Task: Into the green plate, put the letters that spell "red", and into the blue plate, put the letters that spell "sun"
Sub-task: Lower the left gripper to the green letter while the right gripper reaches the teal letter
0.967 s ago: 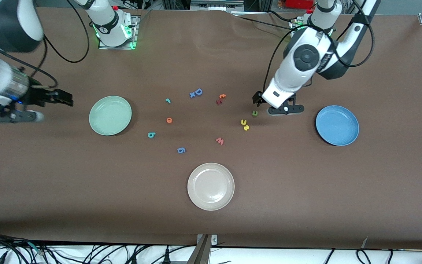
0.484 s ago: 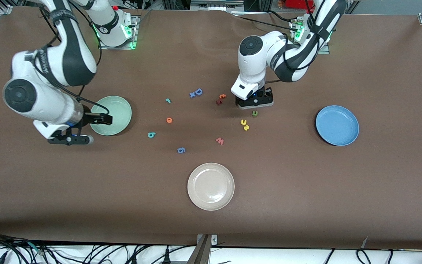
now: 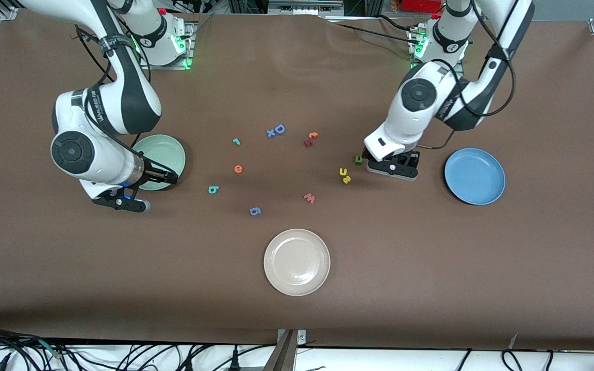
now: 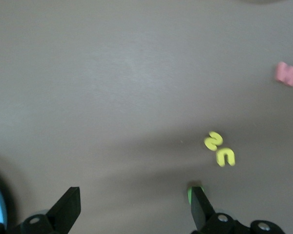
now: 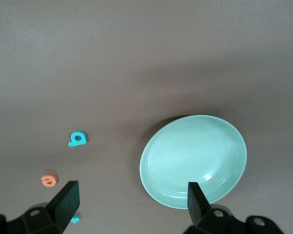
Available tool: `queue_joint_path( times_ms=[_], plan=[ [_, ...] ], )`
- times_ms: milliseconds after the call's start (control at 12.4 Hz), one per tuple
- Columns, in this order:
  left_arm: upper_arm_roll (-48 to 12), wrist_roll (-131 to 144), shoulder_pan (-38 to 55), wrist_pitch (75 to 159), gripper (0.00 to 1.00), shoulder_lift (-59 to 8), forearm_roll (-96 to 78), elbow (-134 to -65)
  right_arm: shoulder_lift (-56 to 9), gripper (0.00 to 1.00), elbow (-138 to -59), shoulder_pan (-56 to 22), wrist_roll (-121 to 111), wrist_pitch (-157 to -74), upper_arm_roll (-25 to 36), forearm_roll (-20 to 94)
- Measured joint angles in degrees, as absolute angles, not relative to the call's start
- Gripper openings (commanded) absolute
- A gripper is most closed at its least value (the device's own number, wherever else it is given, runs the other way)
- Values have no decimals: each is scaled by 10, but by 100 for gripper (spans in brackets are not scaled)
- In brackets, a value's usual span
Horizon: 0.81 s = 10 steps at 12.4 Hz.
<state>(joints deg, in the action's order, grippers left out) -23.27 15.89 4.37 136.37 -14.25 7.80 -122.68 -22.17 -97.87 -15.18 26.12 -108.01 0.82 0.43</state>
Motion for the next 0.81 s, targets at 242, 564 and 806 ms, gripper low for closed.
queue_joint_path(
  times_ms=[242,564,806],
  plan=[
    [-233,88,53,1401,97,-136,27,-1266,-248,89,-980,-177,322,-1111,8,4],
    [-233,91,62,1426,91,-147,24,-1294,-275,88,-999,-189,386,-1159,7,5],
    [-233,160,75,1445,91,-177,22,-1294,-275,87,-1036,-191,446,-1239,-4,6]
  ],
)
